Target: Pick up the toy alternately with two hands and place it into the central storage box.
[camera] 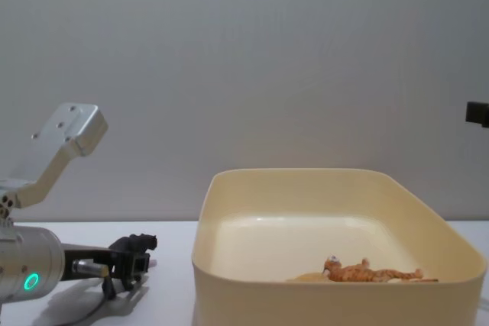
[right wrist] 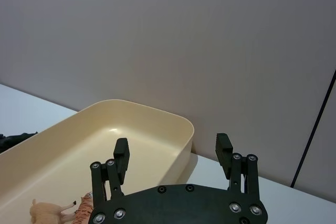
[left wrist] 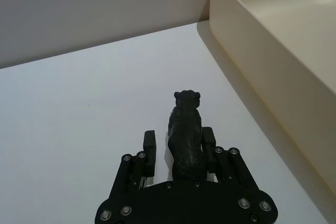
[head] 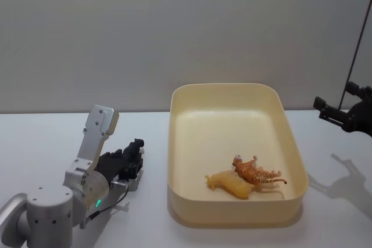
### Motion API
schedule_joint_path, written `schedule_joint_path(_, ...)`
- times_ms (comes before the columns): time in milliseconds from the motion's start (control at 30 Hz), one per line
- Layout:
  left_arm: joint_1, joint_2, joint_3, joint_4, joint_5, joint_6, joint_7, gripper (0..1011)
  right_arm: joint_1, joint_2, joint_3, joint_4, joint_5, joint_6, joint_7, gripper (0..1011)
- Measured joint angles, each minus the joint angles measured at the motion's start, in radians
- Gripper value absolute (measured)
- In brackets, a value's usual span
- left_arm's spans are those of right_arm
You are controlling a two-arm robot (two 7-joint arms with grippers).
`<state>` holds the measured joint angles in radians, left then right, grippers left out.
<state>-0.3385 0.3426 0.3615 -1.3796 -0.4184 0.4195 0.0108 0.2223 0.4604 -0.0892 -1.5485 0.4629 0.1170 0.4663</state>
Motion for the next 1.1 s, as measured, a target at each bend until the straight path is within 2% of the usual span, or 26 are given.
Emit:
schedule_joint_path(233,-0.001,-0.002,-0.001,-0.005,0.004,0.007,0.011,329,0.0,0.0,0.0,0.0,0.0,0.0,0.0,1001)
schedule_joint_path(467,-0.01,-0.008,-0.002,-0.037,0.037,0.038,0.054,327,0.0,0.0,0.0,0.0,0.0,0.0,0.0,1001)
schedule_joint_path(633,-0.025,-0.012,0.0,-0.059,0.088,0.063,0.055,327,0.0,0.0,0.0,0.0,0.0,0.0,0.0,1001)
schedule_joint_path(833,-0.045,-0.014,0.007,-0.075,0.148,0.082,0.016,327,0.0,0.0,0.0,0.0,0.0,0.0,0.0,1001)
schedule_joint_path(1100,-0.081,-0.019,0.022,-0.085,0.254,0.098,-0.087,327,0.0,0.0,0.0,0.0,0.0,0.0,0.0,1001)
